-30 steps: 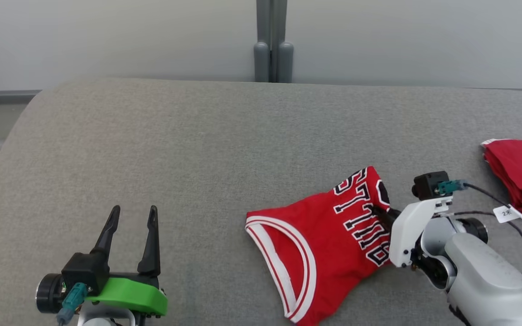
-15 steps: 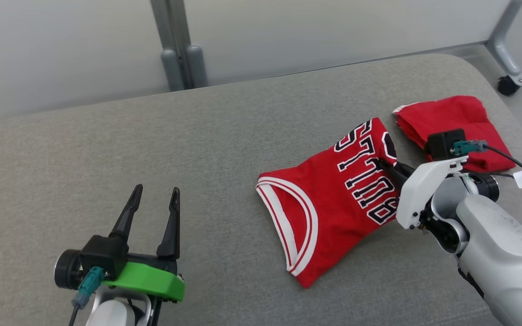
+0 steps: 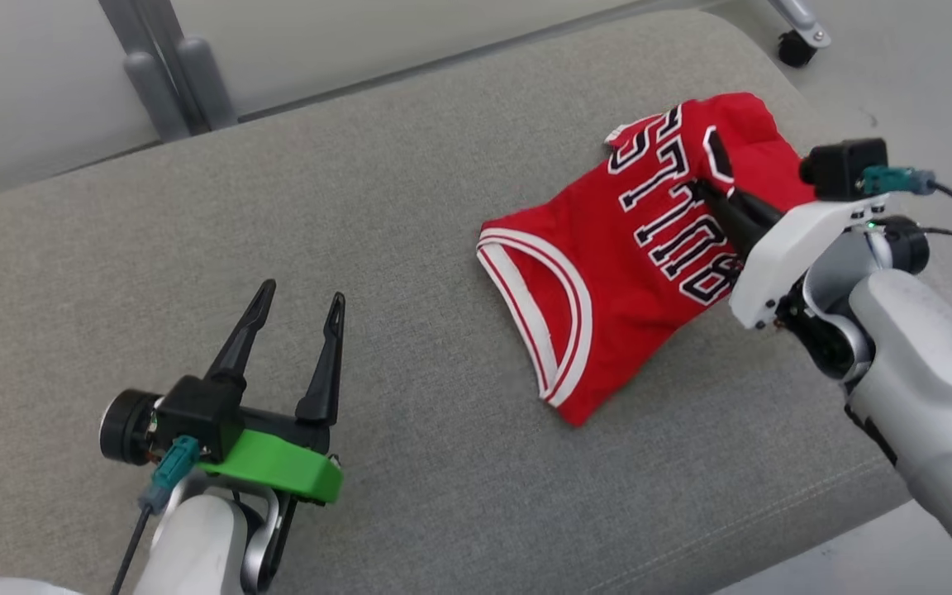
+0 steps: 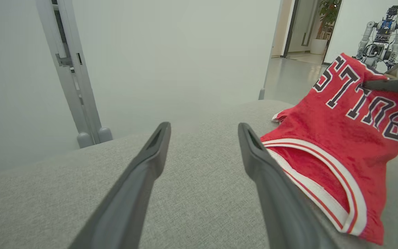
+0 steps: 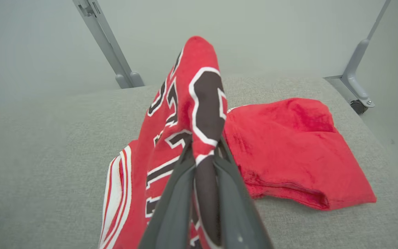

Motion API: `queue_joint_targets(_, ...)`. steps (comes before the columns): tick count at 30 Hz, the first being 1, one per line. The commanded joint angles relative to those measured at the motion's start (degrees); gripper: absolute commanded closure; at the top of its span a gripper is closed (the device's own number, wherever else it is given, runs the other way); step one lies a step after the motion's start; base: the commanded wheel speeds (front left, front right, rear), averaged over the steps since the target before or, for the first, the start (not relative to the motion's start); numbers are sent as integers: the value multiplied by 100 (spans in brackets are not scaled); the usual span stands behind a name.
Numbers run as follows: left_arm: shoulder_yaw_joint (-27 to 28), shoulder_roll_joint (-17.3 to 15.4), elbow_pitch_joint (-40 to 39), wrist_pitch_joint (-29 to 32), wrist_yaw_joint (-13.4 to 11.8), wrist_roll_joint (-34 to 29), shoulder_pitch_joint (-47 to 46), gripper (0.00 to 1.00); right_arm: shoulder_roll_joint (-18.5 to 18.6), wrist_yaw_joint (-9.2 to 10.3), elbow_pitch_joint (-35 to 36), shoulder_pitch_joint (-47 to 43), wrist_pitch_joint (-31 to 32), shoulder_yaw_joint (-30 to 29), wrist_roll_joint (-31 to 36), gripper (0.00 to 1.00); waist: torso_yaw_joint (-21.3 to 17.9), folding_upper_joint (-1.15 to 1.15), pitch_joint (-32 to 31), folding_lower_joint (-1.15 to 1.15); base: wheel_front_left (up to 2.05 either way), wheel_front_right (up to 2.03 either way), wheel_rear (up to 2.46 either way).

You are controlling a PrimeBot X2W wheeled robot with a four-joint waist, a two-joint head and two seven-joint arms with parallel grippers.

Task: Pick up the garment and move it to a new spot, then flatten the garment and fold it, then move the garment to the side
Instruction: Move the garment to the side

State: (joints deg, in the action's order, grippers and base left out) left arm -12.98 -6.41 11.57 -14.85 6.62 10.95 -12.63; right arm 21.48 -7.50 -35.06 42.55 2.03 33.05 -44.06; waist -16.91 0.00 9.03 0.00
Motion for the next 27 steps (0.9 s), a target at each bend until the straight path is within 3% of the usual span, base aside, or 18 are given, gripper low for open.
queue_joint_targets(1, -14, -100, 1, 18, 32, -45, -166, 0, 69, 2, 4, 237, -98, -44, -60, 100, -153, 0, 586, 0, 0, 0, 0)
queue_joint_targets(15, -307, -452, -268, 320, 65, -110, -801, 0, 1026, 2, -675, 1138, -613, -555, -559, 100, 235, 0, 1880, 0, 0, 0, 0)
queue_joint_targets(21, -363, -506, -322, 361, 69, -75, -907, 0, 1187, 2, -1324, 1348, -662, -670, -619, 100, 476, 0, 2117, 0, 0, 0, 0)
queue_joint_targets(23, -368, -511, -323, 348, 50, -54, -895, 0, 1184, 2, -1676, 1471, -672, -706, -518, 27, 536, 0, 2122, 0, 0, 0, 0)
queue_joint_targets(24, -364, -515, -306, 334, 40, -47, -884, 0, 1160, 2, -1905, 1518, -624, -697, -435, 0, 567, 0, 2108, 0, 0, 0, 0)
queue_joint_targets(27, -367, -479, -251, 290, 11, -2, -830, 0, 1077, 2, -2431, 1661, -674, -713, -234, 0, 648, 0, 1995, 0, 0, 0, 0)
